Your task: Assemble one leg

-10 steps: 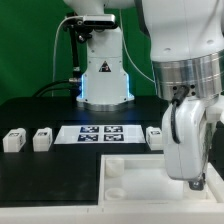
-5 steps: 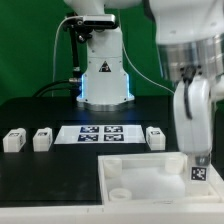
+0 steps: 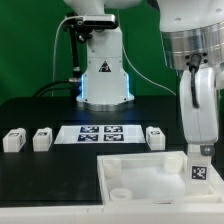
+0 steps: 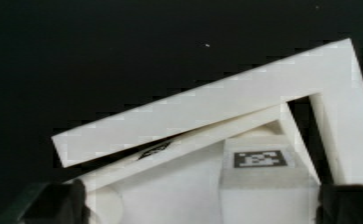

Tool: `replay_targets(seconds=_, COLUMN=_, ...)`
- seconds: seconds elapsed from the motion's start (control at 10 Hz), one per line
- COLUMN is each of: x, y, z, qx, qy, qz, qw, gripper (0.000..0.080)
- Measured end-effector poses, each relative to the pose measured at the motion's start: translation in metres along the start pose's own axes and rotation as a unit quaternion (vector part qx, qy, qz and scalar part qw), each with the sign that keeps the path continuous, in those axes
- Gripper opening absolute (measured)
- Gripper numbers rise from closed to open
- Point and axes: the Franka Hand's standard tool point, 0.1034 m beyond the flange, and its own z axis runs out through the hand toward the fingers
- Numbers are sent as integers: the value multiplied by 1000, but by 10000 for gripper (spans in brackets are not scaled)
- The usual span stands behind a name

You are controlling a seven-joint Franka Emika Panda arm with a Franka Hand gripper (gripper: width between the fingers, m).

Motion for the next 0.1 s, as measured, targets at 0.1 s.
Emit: replay_targets(seconds=0.1, x=0, y=0, z=1, qx=0, qy=0, qz=0, qw=1000, gripper=649)
